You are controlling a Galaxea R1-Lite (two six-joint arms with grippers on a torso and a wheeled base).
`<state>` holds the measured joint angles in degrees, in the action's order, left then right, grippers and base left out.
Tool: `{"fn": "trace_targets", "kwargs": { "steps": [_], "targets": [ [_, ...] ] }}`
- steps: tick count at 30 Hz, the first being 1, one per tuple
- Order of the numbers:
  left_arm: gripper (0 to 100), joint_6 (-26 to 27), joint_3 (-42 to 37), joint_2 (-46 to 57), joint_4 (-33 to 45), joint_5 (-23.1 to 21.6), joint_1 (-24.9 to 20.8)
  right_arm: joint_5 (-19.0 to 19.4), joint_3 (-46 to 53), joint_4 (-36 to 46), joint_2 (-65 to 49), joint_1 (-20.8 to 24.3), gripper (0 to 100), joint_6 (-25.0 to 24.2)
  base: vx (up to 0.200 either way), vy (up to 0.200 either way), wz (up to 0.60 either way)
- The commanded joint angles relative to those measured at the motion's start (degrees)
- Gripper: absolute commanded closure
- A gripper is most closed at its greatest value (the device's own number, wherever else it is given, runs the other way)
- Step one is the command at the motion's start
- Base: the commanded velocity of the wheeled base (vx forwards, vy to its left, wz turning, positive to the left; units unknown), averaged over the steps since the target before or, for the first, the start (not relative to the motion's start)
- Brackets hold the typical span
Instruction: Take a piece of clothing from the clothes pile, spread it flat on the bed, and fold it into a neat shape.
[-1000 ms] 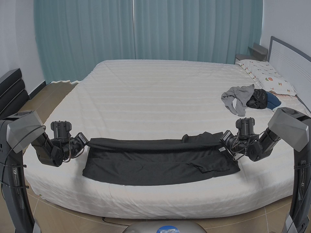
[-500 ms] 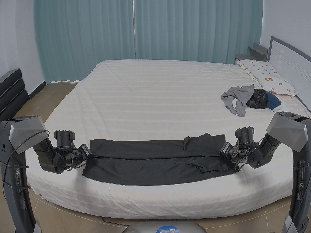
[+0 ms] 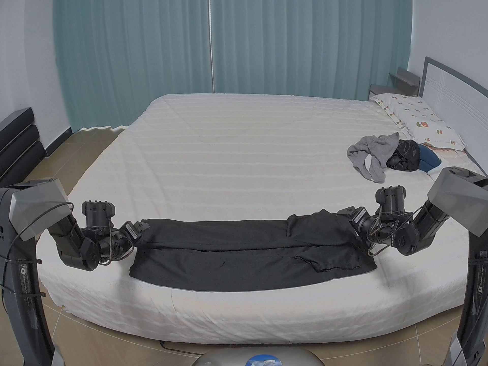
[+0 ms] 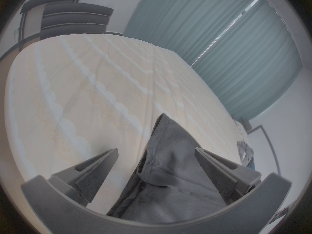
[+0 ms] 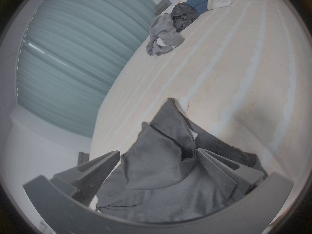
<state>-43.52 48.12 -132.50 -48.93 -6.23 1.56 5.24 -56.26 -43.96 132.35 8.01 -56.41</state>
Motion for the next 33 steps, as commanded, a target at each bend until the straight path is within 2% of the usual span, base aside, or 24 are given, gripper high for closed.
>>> {"fn": "trace_targets", "kwargs": {
  "steps": [1, 4, 7, 10, 19, 26, 30, 33],
  "targets": [
    [0, -4.12, 0.66, 2.86, -0.20, 0.52, 0.64, 1.17, 0.01, -0.07, -2.54, -1.59, 0, -4.41, 0.000, 0.000, 0.00],
    [0, -6.05, 0.84, 3.92, 0.24, -0.19, 1.87, 3.90, 0.01, -1.04, -2.01, -3.53, 0, -9.95, 0.000, 0.000, 0.00],
    [0, -6.05, 0.84, 3.83, 0.33, -0.36, 2.13, 5.30, 0.54, -3.85, -1.04, -5.28, 0, -13.47, 0.200, 0.000, 0.00],
    [0, -6.14, 0.75, 3.48, 0.42, -1.33, 1.96, 6.54, 0.98, -5.00, -0.34, -5.37, 0, -13.64, 0.200, 0.000, 0.00],
    [0, -6.14, 0.66, 3.39, 0.42, -2.12, 1.87, 6.71, 1.15, -4.91, -0.17, -5.20, 0, -13.64, 0.200, 0.000, 0.00],
    [0, -6.14, 0.75, 3.30, 0.42, -4.14, 1.43, 6.71, 2.03, -4.91, -0.34, -5.28, 0, -13.47, 0.000, 0.000, 0.00],
    [0, -5.79, 2.33, 3.21, 2.00, -6.87, 0.90, 7.15, 2.82, -5.00, -0.34, -5.37, 0, -13.03, 0.000, 0.000, 0.00],
    [0, -5.52, 6.46, 2.33, 7.62, -7.75, 0.29, 7.41, 3.17, -5.00, -0.25, -5.37, 0, -13.03, 0.000, 0.000, 0.00]
  ]
}}
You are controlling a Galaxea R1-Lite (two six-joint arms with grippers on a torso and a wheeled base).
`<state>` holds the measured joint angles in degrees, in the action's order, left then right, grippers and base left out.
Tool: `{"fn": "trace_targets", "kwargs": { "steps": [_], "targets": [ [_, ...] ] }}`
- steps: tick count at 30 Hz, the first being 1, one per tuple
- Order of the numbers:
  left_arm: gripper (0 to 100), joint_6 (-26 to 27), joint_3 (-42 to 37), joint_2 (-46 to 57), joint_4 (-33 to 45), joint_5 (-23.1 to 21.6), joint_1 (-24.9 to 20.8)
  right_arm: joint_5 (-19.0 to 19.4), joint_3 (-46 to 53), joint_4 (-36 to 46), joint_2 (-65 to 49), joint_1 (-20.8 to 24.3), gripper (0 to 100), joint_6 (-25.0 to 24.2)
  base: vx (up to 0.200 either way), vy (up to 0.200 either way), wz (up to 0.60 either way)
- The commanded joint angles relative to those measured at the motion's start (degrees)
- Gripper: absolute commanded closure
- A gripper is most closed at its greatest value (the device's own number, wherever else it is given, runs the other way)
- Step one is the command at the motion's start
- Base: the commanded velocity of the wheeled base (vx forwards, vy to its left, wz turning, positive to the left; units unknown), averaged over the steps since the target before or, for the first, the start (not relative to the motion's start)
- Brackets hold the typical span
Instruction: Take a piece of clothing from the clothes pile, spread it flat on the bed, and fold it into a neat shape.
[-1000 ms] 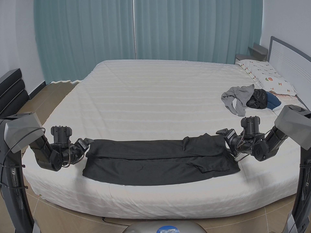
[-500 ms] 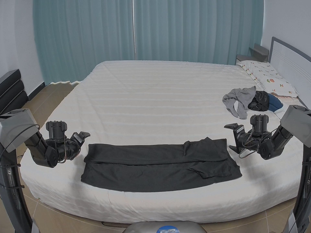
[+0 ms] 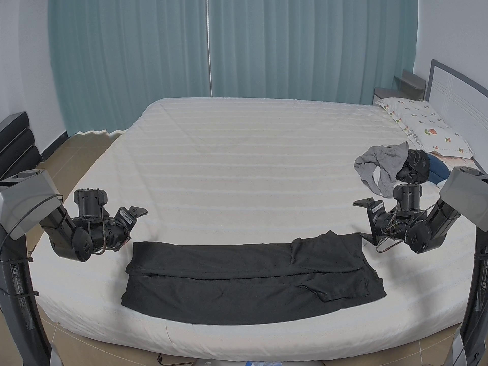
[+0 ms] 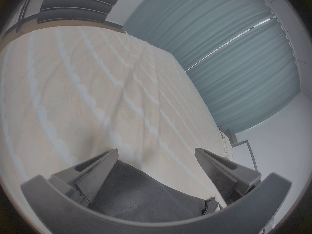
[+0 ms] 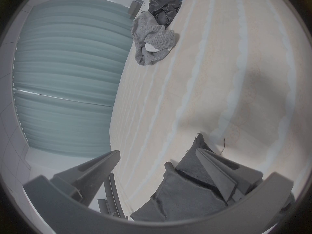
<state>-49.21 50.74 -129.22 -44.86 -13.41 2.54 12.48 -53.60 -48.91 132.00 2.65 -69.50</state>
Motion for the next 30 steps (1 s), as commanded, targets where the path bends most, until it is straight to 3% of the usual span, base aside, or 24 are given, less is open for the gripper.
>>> {"fn": "trace_targets", "kwargs": {
  "steps": [1, 5, 7, 14, 21, 22, 30],
  "targets": [
    [0, 0.17, 4.19, -1.03, 3.82, -0.56, -0.78, 0.17, 0.52, -0.05, 0.19, 0.08, 0, 0.06, 0.000, 0.000, 0.00],
    [0, 1.49, 5.34, -2.97, 5.22, -0.30, -1.31, 0.17, 1.39, -0.22, 0.19, 0.43, 0, 0.06, 0.000, 0.000, 0.00],
    [0, 5.18, 4.81, -4.20, 5.22, 1.37, -1.74, 0.17, 1.48, -0.40, 0.19, 0.34, 0, 0.68, 0.000, 0.000, 0.00],
    [0, 10.01, 2.17, -4.55, 4.96, 7.26, -2.45, 0.17, 1.92, -0.75, 0.89, 0.78, 0, 2.09, 0.000, 0.000, 0.00],
    [0, 10.28, 1.56, -4.73, 4.96, 7.35, -3.24, 0.17, 2.80, -2.51, 1.07, 0.78, 0, 2.17, 0.000, 0.000, 0.00],
    [100, 10.28, 1.73, -4.90, 4.96, 7.35, -3.24, 0.17, 2.80, -2.51, 1.07, 0.78, 0, 2.17, 0.000, 0.000, 0.00],
    [100, 10.01, 2.09, -4.90, 5.05, 8.66, -2.18, -0.09, 2.89, -2.68, 1.42, 0.69, 0, 3.93, 0.000, 0.000, 0.00]
  ]
}}
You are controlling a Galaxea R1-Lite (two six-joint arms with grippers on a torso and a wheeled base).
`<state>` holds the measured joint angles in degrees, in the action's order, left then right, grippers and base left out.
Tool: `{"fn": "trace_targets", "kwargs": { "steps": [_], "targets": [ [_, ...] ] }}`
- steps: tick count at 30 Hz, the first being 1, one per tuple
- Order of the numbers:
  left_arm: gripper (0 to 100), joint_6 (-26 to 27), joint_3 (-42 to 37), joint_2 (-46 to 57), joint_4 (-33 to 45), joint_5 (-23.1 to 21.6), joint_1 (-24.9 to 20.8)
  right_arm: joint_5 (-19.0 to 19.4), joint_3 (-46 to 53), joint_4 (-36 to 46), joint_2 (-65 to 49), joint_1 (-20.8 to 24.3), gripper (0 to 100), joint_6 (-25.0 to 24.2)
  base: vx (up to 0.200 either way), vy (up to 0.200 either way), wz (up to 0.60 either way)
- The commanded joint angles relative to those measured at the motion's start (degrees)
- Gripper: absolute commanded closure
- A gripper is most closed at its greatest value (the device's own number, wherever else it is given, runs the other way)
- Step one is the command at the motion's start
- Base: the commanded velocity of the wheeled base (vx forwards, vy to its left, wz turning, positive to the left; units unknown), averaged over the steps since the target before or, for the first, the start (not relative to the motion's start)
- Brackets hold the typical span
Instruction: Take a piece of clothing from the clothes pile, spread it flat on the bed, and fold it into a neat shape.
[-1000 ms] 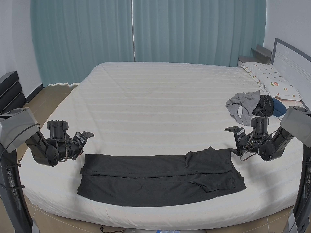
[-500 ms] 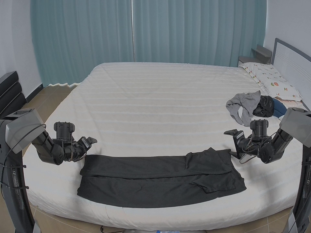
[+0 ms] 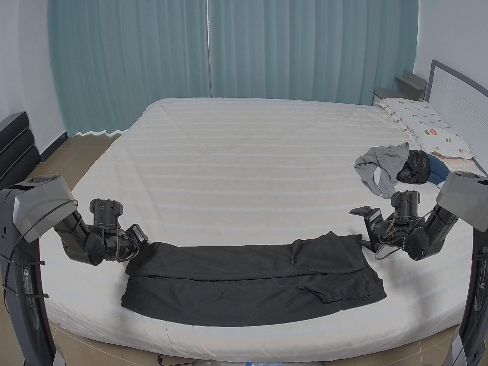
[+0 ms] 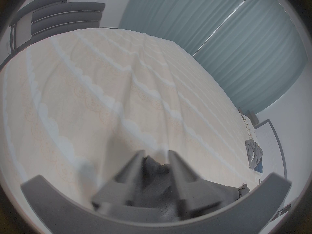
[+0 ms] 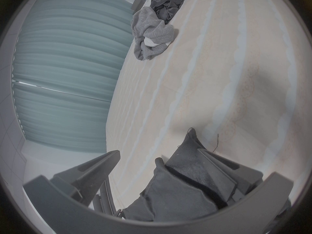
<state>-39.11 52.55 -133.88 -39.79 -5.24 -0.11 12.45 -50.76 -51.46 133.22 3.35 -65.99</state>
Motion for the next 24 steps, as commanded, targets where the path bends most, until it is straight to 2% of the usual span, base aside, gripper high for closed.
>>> {"fn": "trace_targets", "kwargs": {
  "steps": [1, 6, 12, 18, 24],
  "targets": [
    [100, -0.18, 0.44, -0.24, -0.11, 1.20, 0.55, -0.05, 0.14, -0.14, 0.20, -0.01, 0, 0.42, 0.000, 0.000, 0.00],
    [100, -0.27, 0.53, -0.24, -0.11, 2.08, 0.64, -0.14, 0.31, -0.40, 0.20, -0.19, 0, 0.68, 0.000, 0.000, 0.00],
    [100, -0.36, 0.53, -0.16, -0.11, 2.08, 1.25, -0.23, 0.31, -0.57, 2.13, -0.28, 0, 5.34, 0.000, 0.000, 0.00],
    [100, -0.27, 0.27, -0.24, -0.11, 2.08, 1.16, -0.32, 0.22, -0.66, 2.48, -0.36, 0, 6.05, 0.000, 0.000, 0.00],
    [100, -0.27, 0.18, -0.60, -0.20, 2.08, 0.99, -0.58, -0.13, -0.84, 3.89, -1.42, 0, 10.88, 0.000, 0.000, 0.00]
  ]
}}
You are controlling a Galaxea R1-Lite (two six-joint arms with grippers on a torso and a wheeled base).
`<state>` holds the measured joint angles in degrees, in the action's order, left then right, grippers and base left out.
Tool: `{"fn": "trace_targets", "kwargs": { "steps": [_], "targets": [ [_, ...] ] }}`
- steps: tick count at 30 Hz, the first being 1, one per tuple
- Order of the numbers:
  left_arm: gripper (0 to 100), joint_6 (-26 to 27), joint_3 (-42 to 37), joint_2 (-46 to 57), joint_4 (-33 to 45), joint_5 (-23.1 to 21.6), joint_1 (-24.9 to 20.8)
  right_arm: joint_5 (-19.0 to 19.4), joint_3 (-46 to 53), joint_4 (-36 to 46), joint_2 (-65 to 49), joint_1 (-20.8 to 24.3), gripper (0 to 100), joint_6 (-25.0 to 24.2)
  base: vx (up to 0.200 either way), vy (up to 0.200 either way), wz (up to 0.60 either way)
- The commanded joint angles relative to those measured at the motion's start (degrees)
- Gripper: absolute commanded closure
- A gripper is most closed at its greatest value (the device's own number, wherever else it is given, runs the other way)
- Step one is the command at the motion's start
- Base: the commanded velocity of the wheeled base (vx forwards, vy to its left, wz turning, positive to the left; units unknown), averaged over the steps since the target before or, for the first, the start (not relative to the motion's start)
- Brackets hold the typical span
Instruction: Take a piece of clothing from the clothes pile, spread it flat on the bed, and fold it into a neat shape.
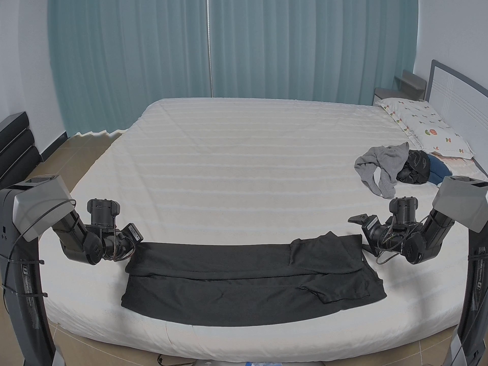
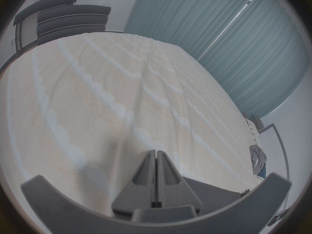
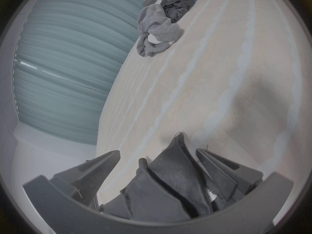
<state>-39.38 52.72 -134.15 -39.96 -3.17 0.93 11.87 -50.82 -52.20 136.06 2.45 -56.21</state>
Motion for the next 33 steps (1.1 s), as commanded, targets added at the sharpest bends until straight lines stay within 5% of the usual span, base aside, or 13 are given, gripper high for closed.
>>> {"fn": "trace_targets", "kwargs": {
  "steps": [1, 4, 5, 28, 29, 33],
  "targets": [
    [100, -0.09, 0.01, -0.33, -0.03, 0.01, -0.05, -0.01, -0.15, -0.09, 1.40, -0.43, 0, 1.54, 0.000, 0.000, 0.00],
    [100, -0.09, -0.08, -0.33, -0.03, 0.01, -0.14, -0.10, -0.51, -0.18, 2.46, -0.17, 0, 2.77, 0.000, 0.000, 0.00],
    [100, -0.09, -0.08, -0.42, -0.03, 0.01, -0.14, -0.10, -0.59, -0.18, 2.72, -0.17, 100, 3.39, 0.000, 0.000, 0.00],
    [100, -0.26, -0.52, -0.50, 0.06, -0.26, -0.22, -1.68, -4.02, -0.62, 4.21, -0.52, 100, 5.50, 0.000, 0.000, 0.00],
    [0, -0.35, -0.52, -0.42, 0.06, -0.43, -0.22, -1.68, -4.02, -0.62, 4.30, -0.52, 0, 5.50, 0.000, 0.000, 0.00],
    [0, -1.32, -0.52, -0.15, 0.06, -0.52, -0.22, -1.59, -3.49, -1.33, 3.51, -0.52, 0, 5.06, 0.000, 0.000, 0.00]
  ]
}}
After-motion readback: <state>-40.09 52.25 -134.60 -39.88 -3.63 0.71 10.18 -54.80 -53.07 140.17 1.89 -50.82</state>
